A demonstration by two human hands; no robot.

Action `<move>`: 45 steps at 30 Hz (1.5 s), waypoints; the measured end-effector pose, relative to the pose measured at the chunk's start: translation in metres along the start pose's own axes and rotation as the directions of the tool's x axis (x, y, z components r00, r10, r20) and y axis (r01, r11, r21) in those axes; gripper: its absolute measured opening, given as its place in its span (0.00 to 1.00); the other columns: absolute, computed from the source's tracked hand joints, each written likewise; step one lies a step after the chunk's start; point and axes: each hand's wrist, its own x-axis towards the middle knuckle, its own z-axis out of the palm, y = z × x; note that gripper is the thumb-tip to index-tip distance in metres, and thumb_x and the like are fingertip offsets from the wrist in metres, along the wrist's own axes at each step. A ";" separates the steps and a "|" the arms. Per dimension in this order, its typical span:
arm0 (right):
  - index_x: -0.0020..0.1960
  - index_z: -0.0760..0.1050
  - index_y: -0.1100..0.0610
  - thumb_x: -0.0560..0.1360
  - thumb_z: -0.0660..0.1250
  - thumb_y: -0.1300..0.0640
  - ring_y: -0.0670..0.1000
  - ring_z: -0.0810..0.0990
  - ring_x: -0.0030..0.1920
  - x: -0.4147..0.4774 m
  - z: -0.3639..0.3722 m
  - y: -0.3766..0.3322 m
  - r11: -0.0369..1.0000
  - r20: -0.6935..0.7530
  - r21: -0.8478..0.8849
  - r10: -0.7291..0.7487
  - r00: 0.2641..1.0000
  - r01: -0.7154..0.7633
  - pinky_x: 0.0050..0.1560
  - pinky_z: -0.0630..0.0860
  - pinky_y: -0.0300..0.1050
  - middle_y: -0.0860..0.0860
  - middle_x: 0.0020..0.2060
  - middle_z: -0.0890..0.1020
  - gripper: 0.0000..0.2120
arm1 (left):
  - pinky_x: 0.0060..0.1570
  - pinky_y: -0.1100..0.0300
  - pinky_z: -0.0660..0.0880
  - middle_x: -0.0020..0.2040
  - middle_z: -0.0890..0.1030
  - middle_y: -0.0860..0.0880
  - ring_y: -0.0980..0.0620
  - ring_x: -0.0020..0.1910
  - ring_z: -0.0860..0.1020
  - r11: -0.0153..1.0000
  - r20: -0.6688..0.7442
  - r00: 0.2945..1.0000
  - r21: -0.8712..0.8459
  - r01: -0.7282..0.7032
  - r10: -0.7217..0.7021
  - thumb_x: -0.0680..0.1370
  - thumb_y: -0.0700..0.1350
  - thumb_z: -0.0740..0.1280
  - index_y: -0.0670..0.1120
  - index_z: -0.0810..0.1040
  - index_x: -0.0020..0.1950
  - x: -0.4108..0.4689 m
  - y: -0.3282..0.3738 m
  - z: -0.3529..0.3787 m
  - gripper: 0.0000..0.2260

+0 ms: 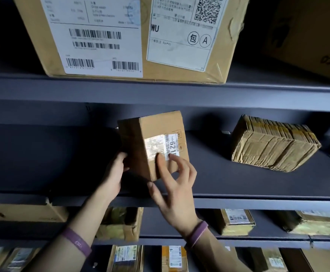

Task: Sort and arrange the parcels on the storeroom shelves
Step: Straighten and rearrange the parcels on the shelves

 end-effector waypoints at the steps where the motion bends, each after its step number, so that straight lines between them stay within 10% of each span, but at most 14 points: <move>1: 0.77 0.59 0.46 0.78 0.62 0.42 0.53 0.57 0.68 -0.002 0.000 -0.001 1.000 -0.005 -0.006 -0.006 1.000 0.006 0.71 0.55 0.42 0.53 0.69 0.62 0.30 | 0.39 0.62 0.71 0.56 0.78 0.46 0.54 0.41 0.75 1.000 -0.019 1.000 -0.001 0.009 -0.009 0.81 0.48 0.59 0.43 0.75 0.64 -0.001 -0.001 0.001 0.15; 6: 0.77 0.59 0.47 0.77 0.63 0.42 0.55 0.58 0.69 -0.006 -0.006 0.001 1.000 -0.008 -0.001 0.006 1.000 -0.006 0.72 0.51 0.36 0.54 0.69 0.61 0.31 | 0.38 0.63 0.70 0.47 0.79 0.49 0.55 0.40 0.75 1.000 -0.002 1.000 -0.005 -0.021 0.021 0.81 0.46 0.59 0.45 0.77 0.53 -0.011 0.005 0.007 0.09; 10: 0.77 0.57 0.48 0.78 0.62 0.41 0.48 0.57 0.74 -0.005 -0.014 0.009 0.936 0.011 0.317 0.157 0.987 -0.153 0.75 0.54 0.38 0.50 0.71 0.59 0.32 | 0.48 0.62 0.73 0.51 0.83 0.53 0.54 0.50 0.78 0.976 0.043 0.978 -0.075 -0.202 0.206 0.80 0.41 0.56 0.52 0.78 0.56 -0.027 0.014 0.005 0.14; 16: 0.71 0.66 0.46 0.83 0.57 0.51 0.47 0.70 0.71 0.020 -0.020 0.031 0.514 0.081 0.767 0.516 0.853 -0.384 0.73 0.66 0.52 0.46 0.70 0.72 0.17 | 0.51 0.63 0.71 0.54 0.81 0.62 0.62 0.55 0.76 0.902 0.118 0.898 -0.147 -0.407 0.424 0.80 0.38 0.54 0.53 0.79 0.53 -0.070 0.018 0.008 0.17; 23: 0.53 0.76 0.48 0.84 0.52 0.55 0.48 0.78 0.48 0.042 -0.015 0.047 0.044 0.331 0.868 0.691 0.642 -0.495 0.41 0.80 0.41 0.50 0.47 0.80 0.14 | 0.63 0.63 0.66 0.56 0.73 0.48 0.51 0.61 0.73 0.689 0.345 0.676 0.103 -0.717 0.651 0.74 0.38 0.61 0.49 0.77 0.62 -0.102 0.006 0.007 0.18; 28: 0.54 0.77 0.49 0.84 0.53 0.55 0.48 0.79 0.49 0.041 -0.011 0.043 0.083 0.326 0.852 0.688 0.648 -0.516 0.42 0.80 0.40 0.49 0.46 0.81 0.13 | 0.65 0.61 0.65 0.56 0.72 0.48 0.48 0.62 0.71 0.671 0.337 0.673 0.140 -0.728 0.659 0.75 0.39 0.61 0.52 0.76 0.63 -0.100 0.006 0.003 0.18; 33: 0.63 0.76 0.46 0.80 0.55 0.40 0.48 0.80 0.60 0.040 -0.021 0.036 0.342 0.227 0.804 0.581 0.782 -0.487 0.59 0.77 0.47 0.47 0.61 0.81 0.19 | 0.59 0.70 0.68 0.65 0.73 0.54 0.61 0.64 0.73 0.802 0.289 0.774 0.035 -0.596 0.563 0.75 0.45 0.58 0.61 0.72 0.64 -0.084 0.022 -0.008 0.20; 45: 0.59 0.78 0.33 0.75 0.60 0.36 0.48 0.74 0.58 0.043 -0.034 0.044 0.505 0.173 0.742 0.491 0.854 -0.440 0.70 0.68 0.62 0.46 0.51 0.75 0.15 | 0.51 0.72 0.73 0.57 0.82 0.58 0.61 0.58 0.78 0.846 0.220 0.820 -0.053 -0.530 0.528 0.79 0.41 0.66 0.60 0.81 0.55 -0.068 0.034 -0.010 0.14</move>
